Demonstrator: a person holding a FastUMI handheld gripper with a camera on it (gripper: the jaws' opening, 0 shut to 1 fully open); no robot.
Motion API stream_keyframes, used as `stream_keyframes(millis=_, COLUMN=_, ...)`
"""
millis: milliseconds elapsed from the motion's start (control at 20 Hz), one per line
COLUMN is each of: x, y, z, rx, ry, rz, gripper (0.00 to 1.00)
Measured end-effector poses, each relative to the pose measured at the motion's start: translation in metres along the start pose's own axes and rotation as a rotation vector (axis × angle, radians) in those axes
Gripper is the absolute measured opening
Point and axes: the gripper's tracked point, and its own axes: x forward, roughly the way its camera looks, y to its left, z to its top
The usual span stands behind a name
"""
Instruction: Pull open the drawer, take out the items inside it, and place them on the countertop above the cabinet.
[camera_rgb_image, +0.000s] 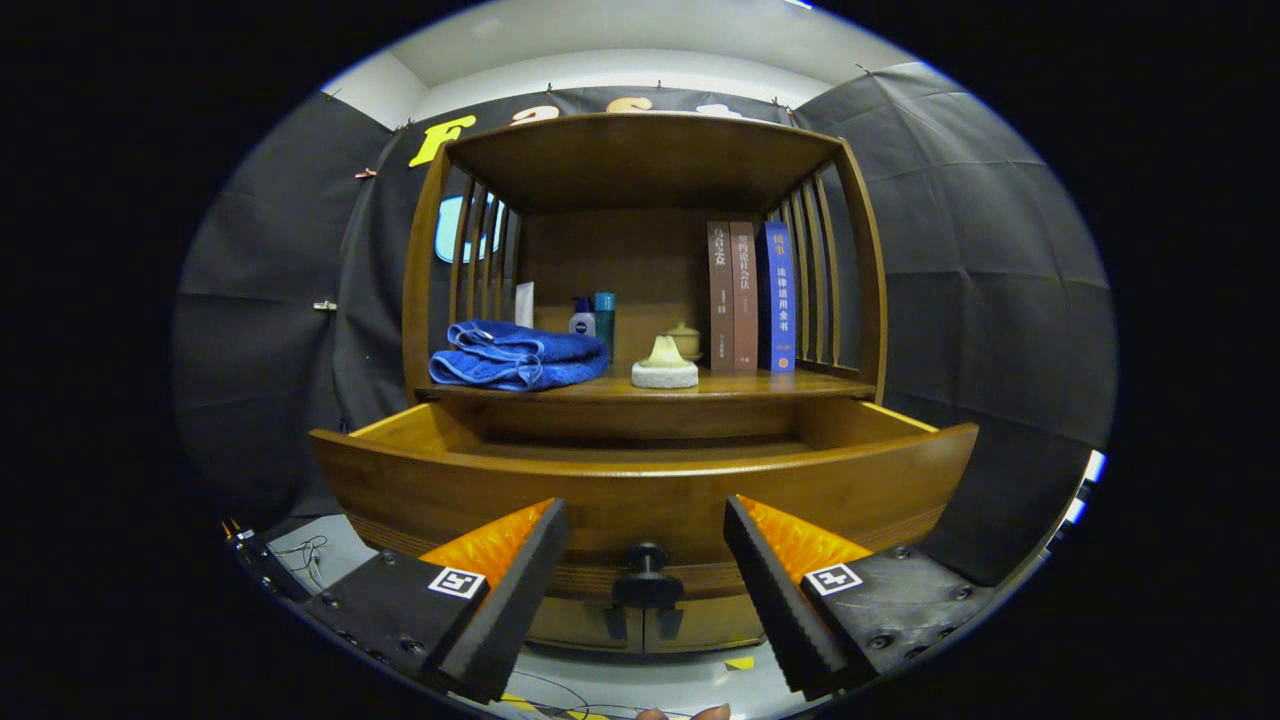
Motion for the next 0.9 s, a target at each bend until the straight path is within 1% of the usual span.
stream_keyframes(millis=200, x=0.008, y=-0.005, z=-0.025, rx=-0.012, ry=0.020, rz=-0.007, gripper=1.00)
stream_keyframes(millis=400, x=0.015, y=-0.005, z=-0.042, rx=0.002, ry=0.045, rz=-0.012, gripper=1.00)
stream_keyframes(millis=550, x=0.022, y=-0.004, z=-0.041, rx=0.014, ry=0.038, rz=-0.011, gripper=1.00)
stream_keyframes(millis=700, x=0.023, y=0.000, z=-0.038, rx=-0.015, ry=0.029, rz=-0.003, gripper=1.00)
stream_keyframes(millis=900, x=0.025, y=0.001, z=-0.028, rx=-0.021, ry=0.017, rz=-0.003, gripper=0.99)
